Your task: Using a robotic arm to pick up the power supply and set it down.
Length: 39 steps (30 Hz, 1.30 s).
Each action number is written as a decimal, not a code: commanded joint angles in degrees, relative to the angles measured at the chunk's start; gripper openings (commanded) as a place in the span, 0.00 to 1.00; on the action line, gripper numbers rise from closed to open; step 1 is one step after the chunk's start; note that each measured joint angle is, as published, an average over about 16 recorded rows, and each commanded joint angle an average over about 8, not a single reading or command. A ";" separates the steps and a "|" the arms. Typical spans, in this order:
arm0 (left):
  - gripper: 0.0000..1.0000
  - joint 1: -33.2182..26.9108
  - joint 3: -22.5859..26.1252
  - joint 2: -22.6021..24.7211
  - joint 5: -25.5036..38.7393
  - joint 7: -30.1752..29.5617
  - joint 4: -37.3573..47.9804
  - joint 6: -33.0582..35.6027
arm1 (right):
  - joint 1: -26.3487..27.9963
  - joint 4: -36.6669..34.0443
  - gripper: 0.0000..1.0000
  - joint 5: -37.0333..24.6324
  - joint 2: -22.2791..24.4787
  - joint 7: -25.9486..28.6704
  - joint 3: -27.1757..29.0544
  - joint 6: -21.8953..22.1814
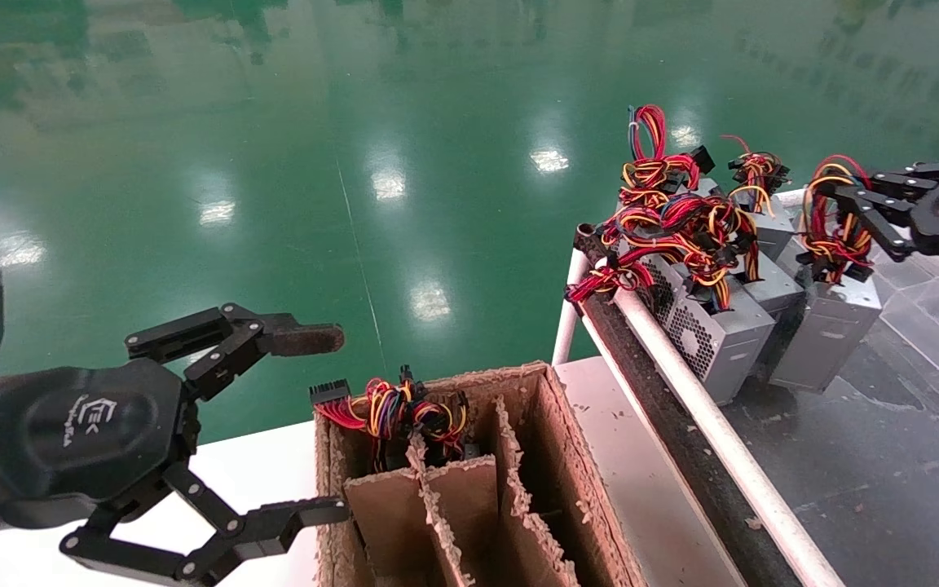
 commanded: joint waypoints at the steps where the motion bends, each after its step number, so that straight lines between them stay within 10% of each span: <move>1: 1.00 0.00 0.00 0.00 0.00 0.00 0.00 0.00 | 1.12 -1.39 0.00 -0.58 -0.82 -0.72 -0.35 0.45; 10: 1.00 0.00 0.01 0.00 0.00 0.00 0.00 0.00 | 3.91 -6.04 0.02 -1.63 -3.90 -3.09 -1.16 0.28; 19: 1.00 0.00 0.01 0.00 -0.01 0.00 0.00 0.00 | 5.04 -9.98 1.00 -2.06 -6.03 -4.65 -1.43 1.78; 39: 1.00 -0.01 0.02 -0.01 -0.01 0.01 0.00 -0.01 | 5.95 -13.54 1.00 -1.30 -4.45 -6.42 -0.88 0.64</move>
